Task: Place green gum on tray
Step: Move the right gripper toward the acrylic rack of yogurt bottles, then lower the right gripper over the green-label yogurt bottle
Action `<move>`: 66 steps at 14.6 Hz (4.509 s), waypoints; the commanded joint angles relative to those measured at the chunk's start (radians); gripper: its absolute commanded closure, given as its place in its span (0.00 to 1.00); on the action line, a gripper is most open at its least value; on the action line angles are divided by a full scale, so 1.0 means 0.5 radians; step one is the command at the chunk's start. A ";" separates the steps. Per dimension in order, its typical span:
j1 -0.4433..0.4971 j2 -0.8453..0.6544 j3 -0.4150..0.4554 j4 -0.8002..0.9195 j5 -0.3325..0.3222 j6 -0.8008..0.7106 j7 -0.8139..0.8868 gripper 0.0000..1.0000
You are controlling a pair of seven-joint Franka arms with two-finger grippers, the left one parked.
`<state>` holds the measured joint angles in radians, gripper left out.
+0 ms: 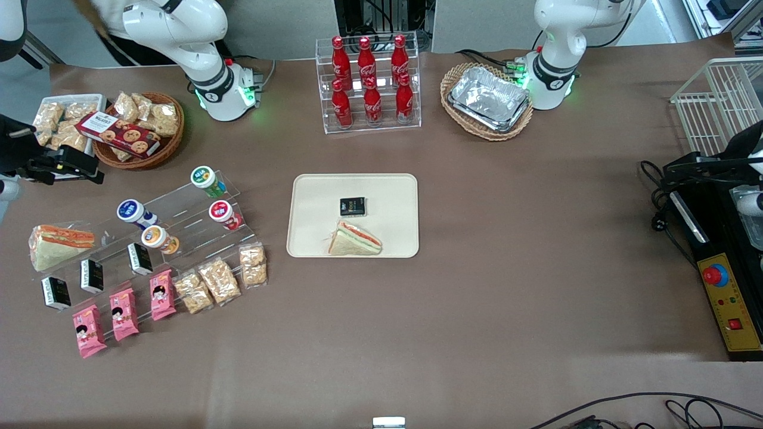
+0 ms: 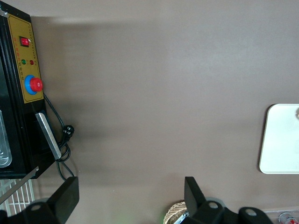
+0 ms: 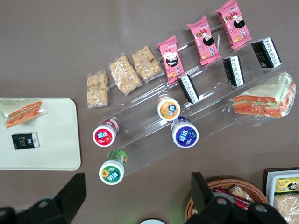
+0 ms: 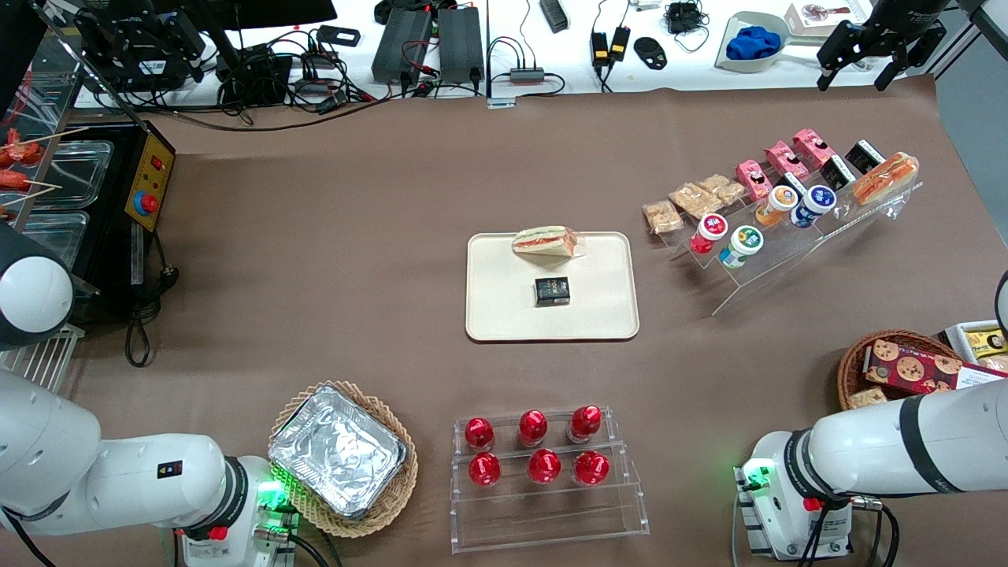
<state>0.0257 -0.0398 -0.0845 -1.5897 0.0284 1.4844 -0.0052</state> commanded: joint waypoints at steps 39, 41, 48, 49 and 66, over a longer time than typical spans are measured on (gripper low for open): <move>0.179 -0.942 0.292 -1.959 0.020 1.387 0.419 0.00; 0.179 -0.933 0.292 -2.030 0.020 1.495 0.419 0.00; 0.182 -0.862 0.292 -2.192 0.020 1.756 0.419 0.00; 0.182 -0.859 0.292 -2.202 0.020 1.768 0.422 0.00; 0.182 -0.841 0.304 -2.309 0.017 1.891 0.425 0.40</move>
<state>0.1110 -0.4571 0.0665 -2.7298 0.0293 2.4074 0.1951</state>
